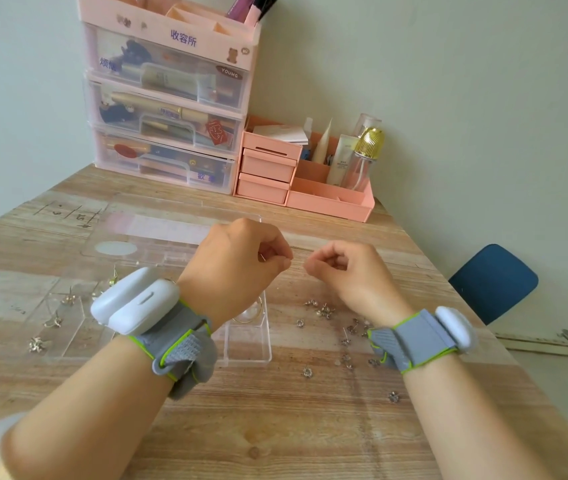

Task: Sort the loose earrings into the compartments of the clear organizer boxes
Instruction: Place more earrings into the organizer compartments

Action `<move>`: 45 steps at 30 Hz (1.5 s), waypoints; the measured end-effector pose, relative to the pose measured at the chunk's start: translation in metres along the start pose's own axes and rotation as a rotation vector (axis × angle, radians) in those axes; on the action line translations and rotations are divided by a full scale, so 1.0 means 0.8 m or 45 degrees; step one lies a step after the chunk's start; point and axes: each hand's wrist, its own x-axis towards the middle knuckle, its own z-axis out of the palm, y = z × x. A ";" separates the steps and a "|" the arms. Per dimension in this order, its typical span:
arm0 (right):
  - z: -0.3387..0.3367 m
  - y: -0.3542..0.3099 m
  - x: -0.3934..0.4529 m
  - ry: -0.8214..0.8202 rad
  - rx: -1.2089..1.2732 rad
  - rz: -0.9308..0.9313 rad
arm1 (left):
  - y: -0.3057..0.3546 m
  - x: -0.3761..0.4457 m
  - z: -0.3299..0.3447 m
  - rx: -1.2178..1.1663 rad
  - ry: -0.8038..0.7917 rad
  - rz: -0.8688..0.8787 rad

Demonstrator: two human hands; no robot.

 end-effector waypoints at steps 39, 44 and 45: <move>-0.014 -0.024 -0.020 -0.177 0.750 0.060 | 0.005 -0.001 0.005 0.014 0.077 0.141; -0.024 -0.007 -0.018 -0.217 0.156 0.010 | 0.004 -0.003 0.003 -0.005 0.086 0.086; -0.023 -0.004 -0.018 -0.268 0.086 0.041 | 0.004 -0.003 0.002 -0.005 0.085 0.082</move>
